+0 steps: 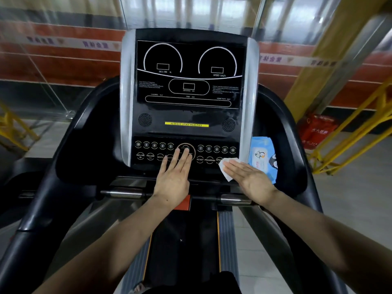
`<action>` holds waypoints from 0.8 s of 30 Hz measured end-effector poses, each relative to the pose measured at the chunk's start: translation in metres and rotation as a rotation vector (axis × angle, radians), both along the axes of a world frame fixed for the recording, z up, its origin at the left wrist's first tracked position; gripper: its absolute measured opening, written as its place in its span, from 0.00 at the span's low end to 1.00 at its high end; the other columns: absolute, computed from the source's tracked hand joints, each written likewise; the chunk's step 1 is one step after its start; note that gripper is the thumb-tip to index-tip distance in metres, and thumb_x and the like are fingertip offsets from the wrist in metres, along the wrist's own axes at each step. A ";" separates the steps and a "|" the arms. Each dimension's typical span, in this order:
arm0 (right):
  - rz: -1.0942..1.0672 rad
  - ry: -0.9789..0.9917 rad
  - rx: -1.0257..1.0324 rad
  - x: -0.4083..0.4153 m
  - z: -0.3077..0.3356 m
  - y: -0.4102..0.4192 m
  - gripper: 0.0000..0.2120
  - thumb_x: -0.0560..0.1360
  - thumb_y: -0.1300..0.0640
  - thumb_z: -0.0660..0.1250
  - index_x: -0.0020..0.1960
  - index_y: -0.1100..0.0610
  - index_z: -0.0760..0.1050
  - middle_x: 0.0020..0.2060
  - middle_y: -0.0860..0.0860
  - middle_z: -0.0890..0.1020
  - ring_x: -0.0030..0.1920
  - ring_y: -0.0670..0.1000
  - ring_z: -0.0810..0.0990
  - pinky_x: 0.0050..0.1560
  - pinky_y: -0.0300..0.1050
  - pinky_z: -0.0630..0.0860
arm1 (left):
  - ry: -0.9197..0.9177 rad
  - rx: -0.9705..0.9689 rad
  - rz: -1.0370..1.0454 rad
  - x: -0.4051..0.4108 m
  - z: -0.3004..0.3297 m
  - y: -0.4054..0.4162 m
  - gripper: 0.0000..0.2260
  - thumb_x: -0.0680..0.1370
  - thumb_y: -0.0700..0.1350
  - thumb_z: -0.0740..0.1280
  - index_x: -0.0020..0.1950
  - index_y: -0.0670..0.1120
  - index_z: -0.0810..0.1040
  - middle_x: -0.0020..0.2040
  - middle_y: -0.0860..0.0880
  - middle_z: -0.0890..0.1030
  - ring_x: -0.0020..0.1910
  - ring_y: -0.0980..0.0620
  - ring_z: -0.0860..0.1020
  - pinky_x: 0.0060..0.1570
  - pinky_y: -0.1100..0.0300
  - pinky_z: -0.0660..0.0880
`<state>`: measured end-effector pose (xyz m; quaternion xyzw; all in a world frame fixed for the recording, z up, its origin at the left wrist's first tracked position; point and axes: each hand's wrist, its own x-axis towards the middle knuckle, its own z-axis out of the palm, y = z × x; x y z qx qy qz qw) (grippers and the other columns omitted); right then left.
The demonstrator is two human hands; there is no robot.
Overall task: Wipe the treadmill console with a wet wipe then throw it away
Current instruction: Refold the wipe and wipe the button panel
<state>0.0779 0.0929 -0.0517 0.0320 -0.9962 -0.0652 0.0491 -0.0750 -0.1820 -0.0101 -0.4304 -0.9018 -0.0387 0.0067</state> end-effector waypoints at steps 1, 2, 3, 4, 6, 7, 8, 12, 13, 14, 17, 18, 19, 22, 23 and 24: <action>-0.008 0.007 -0.017 0.001 0.000 0.001 0.44 0.69 0.73 0.72 0.82 0.56 0.64 0.82 0.51 0.65 0.81 0.51 0.64 0.81 0.47 0.57 | -0.001 -0.001 -0.004 0.002 0.002 0.002 0.36 0.83 0.44 0.57 0.85 0.47 0.39 0.85 0.50 0.36 0.83 0.47 0.34 0.83 0.42 0.41; -0.004 0.025 -0.026 0.001 -0.001 0.002 0.45 0.66 0.75 0.74 0.80 0.57 0.68 0.80 0.52 0.69 0.79 0.52 0.68 0.81 0.46 0.56 | -0.005 0.001 -0.007 0.004 0.003 0.004 0.35 0.83 0.44 0.57 0.85 0.47 0.39 0.85 0.51 0.36 0.83 0.47 0.34 0.83 0.43 0.41; 0.007 0.051 -0.018 0.001 -0.001 0.002 0.44 0.64 0.76 0.76 0.78 0.58 0.71 0.77 0.53 0.72 0.77 0.53 0.72 0.80 0.45 0.54 | -0.006 0.007 -0.009 0.005 0.005 0.005 0.35 0.83 0.44 0.57 0.85 0.47 0.39 0.85 0.51 0.37 0.83 0.47 0.34 0.83 0.43 0.41; 0.021 0.079 -0.002 0.000 -0.002 0.001 0.43 0.63 0.75 0.77 0.76 0.59 0.73 0.76 0.54 0.75 0.75 0.54 0.74 0.79 0.44 0.53 | -0.002 0.010 -0.010 0.005 0.005 0.005 0.35 0.83 0.44 0.57 0.85 0.47 0.40 0.85 0.50 0.37 0.83 0.47 0.34 0.83 0.43 0.42; 0.037 0.117 0.005 0.000 -0.003 -0.002 0.42 0.61 0.75 0.79 0.74 0.60 0.75 0.73 0.55 0.78 0.73 0.54 0.77 0.81 0.46 0.60 | 0.007 0.001 -0.011 0.005 0.006 0.004 0.35 0.83 0.44 0.58 0.85 0.47 0.40 0.85 0.50 0.38 0.83 0.46 0.35 0.83 0.42 0.43; 0.042 0.126 -0.003 0.001 -0.003 -0.003 0.42 0.60 0.75 0.79 0.73 0.60 0.76 0.72 0.55 0.79 0.71 0.54 0.79 0.78 0.48 0.67 | 0.008 -0.003 -0.011 0.005 0.007 0.003 0.35 0.83 0.44 0.58 0.85 0.47 0.41 0.85 0.50 0.38 0.83 0.46 0.35 0.83 0.42 0.44; 0.045 0.135 -0.016 0.002 -0.003 -0.004 0.42 0.58 0.76 0.79 0.71 0.61 0.78 0.70 0.55 0.81 0.70 0.54 0.80 0.73 0.50 0.75 | 0.004 -0.004 -0.009 0.005 0.007 0.002 0.35 0.83 0.44 0.57 0.85 0.47 0.41 0.85 0.50 0.37 0.83 0.46 0.35 0.83 0.42 0.44; 0.052 0.172 -0.074 0.008 -0.010 -0.005 0.38 0.56 0.78 0.80 0.64 0.60 0.84 0.66 0.54 0.84 0.65 0.54 0.84 0.61 0.53 0.83 | -0.005 -0.009 -0.002 0.008 0.010 0.001 0.35 0.84 0.44 0.57 0.85 0.47 0.40 0.85 0.51 0.36 0.83 0.47 0.34 0.83 0.42 0.43; 0.048 0.187 -0.089 0.010 -0.012 -0.006 0.35 0.57 0.77 0.81 0.62 0.60 0.85 0.65 0.54 0.84 0.64 0.53 0.84 0.61 0.52 0.84 | -0.002 -0.011 -0.004 0.008 0.010 0.000 0.35 0.84 0.44 0.57 0.85 0.47 0.40 0.85 0.51 0.37 0.83 0.47 0.34 0.83 0.42 0.43; 0.038 0.211 -0.111 0.012 -0.014 -0.008 0.32 0.59 0.76 0.82 0.61 0.59 0.85 0.65 0.53 0.85 0.63 0.53 0.85 0.60 0.51 0.84 | 0.000 -0.009 -0.005 0.009 0.010 0.000 0.35 0.83 0.44 0.57 0.85 0.47 0.40 0.85 0.51 0.37 0.83 0.47 0.34 0.83 0.42 0.43; -0.044 0.274 -0.196 0.016 -0.017 -0.018 0.28 0.60 0.75 0.82 0.58 0.58 0.87 0.63 0.52 0.86 0.61 0.51 0.86 0.55 0.48 0.85 | -0.016 0.011 -0.007 0.010 0.009 -0.002 0.35 0.83 0.44 0.58 0.85 0.47 0.42 0.85 0.51 0.38 0.83 0.47 0.35 0.83 0.42 0.43; -0.091 0.289 -0.223 0.017 -0.019 -0.023 0.28 0.60 0.74 0.83 0.57 0.57 0.87 0.62 0.51 0.86 0.60 0.50 0.86 0.52 0.47 0.86 | -0.022 0.017 -0.010 0.010 0.008 -0.003 0.35 0.83 0.44 0.58 0.85 0.47 0.42 0.85 0.52 0.39 0.83 0.47 0.35 0.83 0.43 0.43; -0.154 0.302 -0.269 0.018 -0.019 -0.029 0.27 0.60 0.74 0.83 0.56 0.55 0.88 0.61 0.49 0.87 0.59 0.49 0.87 0.50 0.46 0.87 | -0.024 0.025 -0.015 0.010 0.007 -0.003 0.35 0.82 0.43 0.59 0.85 0.48 0.43 0.85 0.52 0.39 0.84 0.47 0.36 0.83 0.43 0.43; -0.409 0.394 -0.608 0.022 -0.012 -0.048 0.18 0.72 0.71 0.77 0.56 0.53 0.88 0.59 0.45 0.87 0.59 0.43 0.85 0.60 0.37 0.81 | -0.031 0.078 -0.026 0.010 0.006 -0.005 0.35 0.82 0.43 0.60 0.86 0.47 0.47 0.86 0.51 0.43 0.84 0.48 0.39 0.83 0.44 0.44; -0.507 0.404 -0.793 0.024 -0.006 -0.055 0.15 0.75 0.69 0.75 0.57 0.53 0.88 0.58 0.45 0.87 0.59 0.41 0.84 0.63 0.32 0.77 | -0.050 0.096 -0.025 0.010 0.007 -0.005 0.34 0.82 0.43 0.60 0.86 0.47 0.48 0.86 0.50 0.44 0.84 0.48 0.40 0.83 0.44 0.44; -0.598 0.413 -0.985 0.026 0.003 -0.062 0.14 0.77 0.68 0.74 0.58 0.54 0.88 0.56 0.44 0.88 0.59 0.39 0.84 0.63 0.30 0.75 | -0.071 0.122 -0.024 0.010 0.007 -0.005 0.34 0.82 0.43 0.60 0.86 0.48 0.50 0.86 0.50 0.46 0.84 0.49 0.41 0.83 0.45 0.45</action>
